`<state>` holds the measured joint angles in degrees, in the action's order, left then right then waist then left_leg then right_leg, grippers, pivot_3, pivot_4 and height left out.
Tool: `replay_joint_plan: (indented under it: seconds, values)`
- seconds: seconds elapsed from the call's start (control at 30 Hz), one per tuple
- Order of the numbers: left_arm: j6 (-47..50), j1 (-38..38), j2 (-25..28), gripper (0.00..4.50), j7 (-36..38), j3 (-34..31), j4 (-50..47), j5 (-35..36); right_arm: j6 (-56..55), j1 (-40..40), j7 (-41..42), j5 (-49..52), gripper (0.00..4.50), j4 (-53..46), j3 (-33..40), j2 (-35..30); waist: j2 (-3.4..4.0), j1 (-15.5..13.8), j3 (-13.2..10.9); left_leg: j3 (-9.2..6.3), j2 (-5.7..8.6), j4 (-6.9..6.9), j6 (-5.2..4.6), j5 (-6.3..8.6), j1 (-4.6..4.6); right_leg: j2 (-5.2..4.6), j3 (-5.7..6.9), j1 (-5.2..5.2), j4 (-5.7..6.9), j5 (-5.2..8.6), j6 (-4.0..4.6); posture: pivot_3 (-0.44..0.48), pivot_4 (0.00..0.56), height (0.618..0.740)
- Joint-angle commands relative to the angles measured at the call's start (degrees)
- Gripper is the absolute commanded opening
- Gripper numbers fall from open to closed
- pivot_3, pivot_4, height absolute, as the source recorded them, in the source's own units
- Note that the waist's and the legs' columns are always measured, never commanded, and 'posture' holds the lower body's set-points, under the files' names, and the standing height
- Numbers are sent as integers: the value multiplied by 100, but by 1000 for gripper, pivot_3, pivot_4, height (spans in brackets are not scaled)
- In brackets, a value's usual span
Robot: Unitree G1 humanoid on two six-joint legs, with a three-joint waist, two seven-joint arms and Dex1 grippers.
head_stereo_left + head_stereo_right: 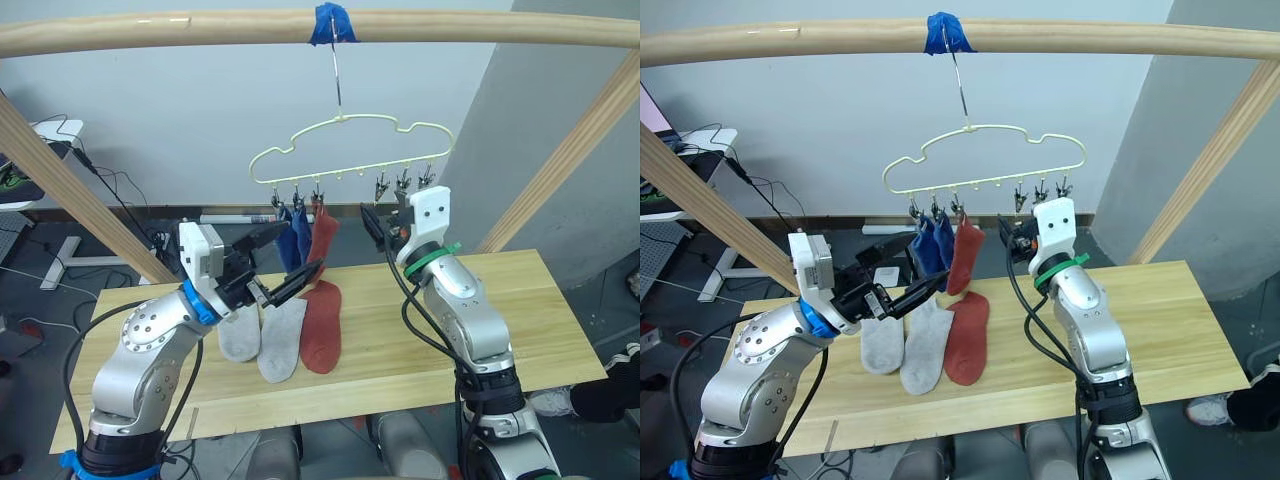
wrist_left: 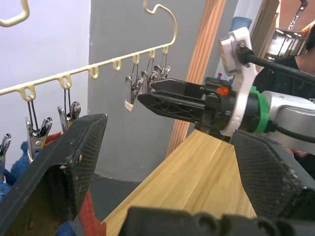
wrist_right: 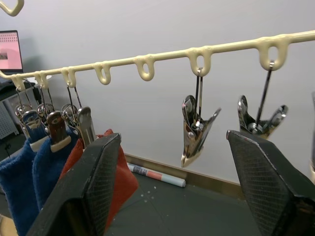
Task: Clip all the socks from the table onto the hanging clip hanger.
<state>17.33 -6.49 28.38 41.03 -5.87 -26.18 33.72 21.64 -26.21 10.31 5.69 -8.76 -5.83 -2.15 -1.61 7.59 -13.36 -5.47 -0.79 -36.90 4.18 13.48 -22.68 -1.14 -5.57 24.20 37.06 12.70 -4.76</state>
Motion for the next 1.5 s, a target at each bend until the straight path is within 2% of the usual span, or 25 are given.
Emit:
replay_joint_plan:
  seconds: [0.03, 1.5]
  values:
    - [-59, -37, -23, 4500, -58, 1, -260, 4, -198, -173, -16, -11, 3611, 40, -5, 81, 0, -7, 0, 0, 0, 0, 0, 0, 0, 0, 0, 0, 0, 0, 0, -63, 189, 740]
    - [-110, 31, -18, 4500, -99, 150, -274, -19, -487, -665, -179, 71, 3611, 632, 231, 443, 1, -57, 0, 0, 0, 4, 0, 0, -3, 0, 1, 3, -3, 0, 1, -59, 173, 740]
